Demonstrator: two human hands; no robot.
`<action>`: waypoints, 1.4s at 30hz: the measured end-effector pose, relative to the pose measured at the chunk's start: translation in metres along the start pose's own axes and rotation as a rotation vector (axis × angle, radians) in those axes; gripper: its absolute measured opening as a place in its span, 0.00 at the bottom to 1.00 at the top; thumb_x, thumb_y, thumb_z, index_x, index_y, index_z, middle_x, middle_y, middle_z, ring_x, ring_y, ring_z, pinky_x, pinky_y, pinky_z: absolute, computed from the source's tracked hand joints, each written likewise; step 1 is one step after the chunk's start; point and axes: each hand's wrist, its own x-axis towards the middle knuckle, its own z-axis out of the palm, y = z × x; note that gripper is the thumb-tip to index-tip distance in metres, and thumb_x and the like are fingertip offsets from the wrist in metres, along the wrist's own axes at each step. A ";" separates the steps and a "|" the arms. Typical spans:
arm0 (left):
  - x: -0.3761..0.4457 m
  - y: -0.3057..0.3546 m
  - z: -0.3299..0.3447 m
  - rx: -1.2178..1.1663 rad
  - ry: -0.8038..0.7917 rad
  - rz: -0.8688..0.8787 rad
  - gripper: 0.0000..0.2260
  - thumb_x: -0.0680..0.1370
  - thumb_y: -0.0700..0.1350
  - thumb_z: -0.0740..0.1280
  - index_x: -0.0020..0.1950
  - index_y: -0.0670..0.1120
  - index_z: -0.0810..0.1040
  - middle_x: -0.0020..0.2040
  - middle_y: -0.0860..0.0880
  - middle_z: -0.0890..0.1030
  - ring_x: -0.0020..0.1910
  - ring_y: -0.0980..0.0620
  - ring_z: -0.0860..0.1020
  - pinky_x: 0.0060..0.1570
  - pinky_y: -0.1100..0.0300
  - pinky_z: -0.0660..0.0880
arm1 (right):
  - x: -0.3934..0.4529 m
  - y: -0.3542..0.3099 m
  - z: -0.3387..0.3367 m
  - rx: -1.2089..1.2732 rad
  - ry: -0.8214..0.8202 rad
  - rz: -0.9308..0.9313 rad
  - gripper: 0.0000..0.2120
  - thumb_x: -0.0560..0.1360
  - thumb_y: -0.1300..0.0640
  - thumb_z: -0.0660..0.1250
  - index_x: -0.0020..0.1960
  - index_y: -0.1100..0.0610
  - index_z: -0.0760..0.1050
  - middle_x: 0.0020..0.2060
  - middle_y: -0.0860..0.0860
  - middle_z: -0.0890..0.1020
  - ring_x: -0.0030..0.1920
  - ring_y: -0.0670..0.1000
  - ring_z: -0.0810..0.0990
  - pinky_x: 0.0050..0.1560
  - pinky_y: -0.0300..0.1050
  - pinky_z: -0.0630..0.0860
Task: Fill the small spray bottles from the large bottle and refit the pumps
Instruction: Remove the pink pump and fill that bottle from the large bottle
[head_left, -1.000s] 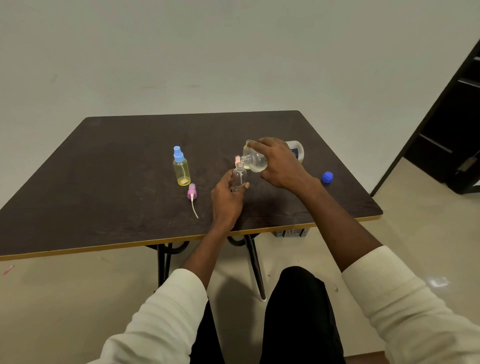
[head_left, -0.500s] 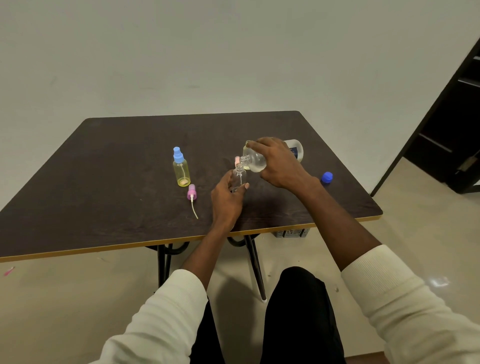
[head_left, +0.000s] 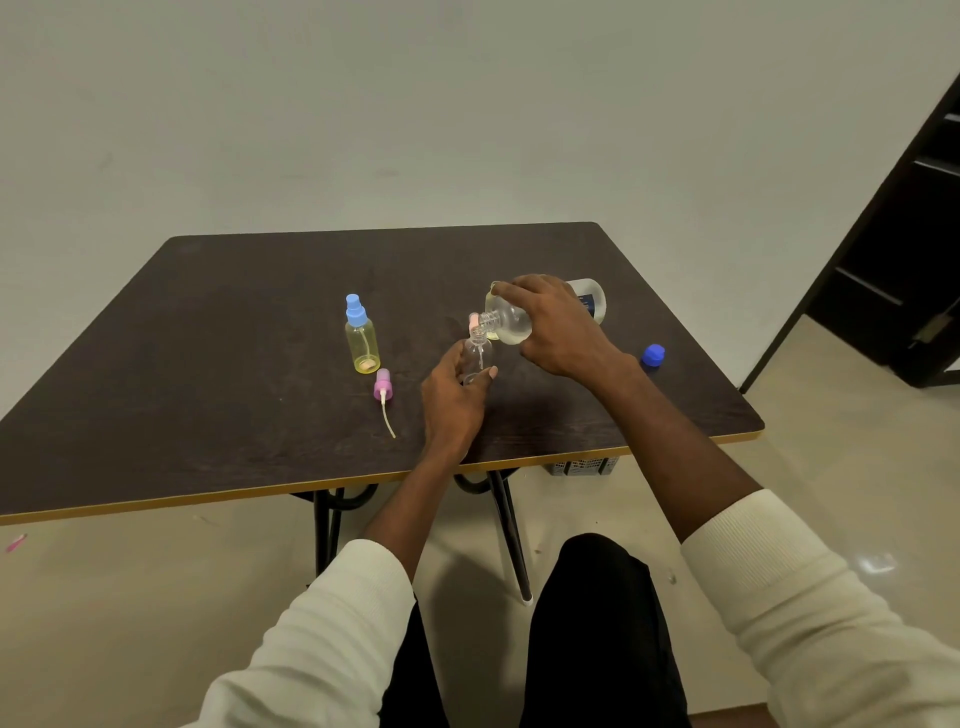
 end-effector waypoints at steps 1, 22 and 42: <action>0.000 0.000 0.000 0.003 0.000 0.000 0.16 0.77 0.43 0.72 0.64 0.48 0.78 0.54 0.54 0.84 0.53 0.60 0.82 0.56 0.55 0.80 | 0.000 0.000 0.000 -0.002 0.000 -0.003 0.35 0.68 0.62 0.75 0.72 0.52 0.68 0.67 0.53 0.73 0.69 0.56 0.67 0.70 0.57 0.63; -0.001 -0.001 -0.001 -0.015 -0.011 0.007 0.15 0.77 0.43 0.72 0.63 0.50 0.79 0.53 0.55 0.84 0.52 0.59 0.82 0.55 0.52 0.81 | -0.001 -0.004 -0.004 -0.008 -0.008 -0.009 0.34 0.69 0.62 0.75 0.72 0.53 0.68 0.68 0.55 0.73 0.70 0.57 0.67 0.71 0.56 0.60; 0.000 -0.002 0.000 0.001 -0.014 0.017 0.15 0.77 0.44 0.71 0.63 0.50 0.78 0.52 0.55 0.84 0.52 0.58 0.82 0.54 0.49 0.81 | 0.000 -0.005 -0.006 -0.016 -0.001 -0.020 0.35 0.68 0.63 0.75 0.72 0.54 0.68 0.68 0.56 0.73 0.69 0.58 0.67 0.71 0.56 0.61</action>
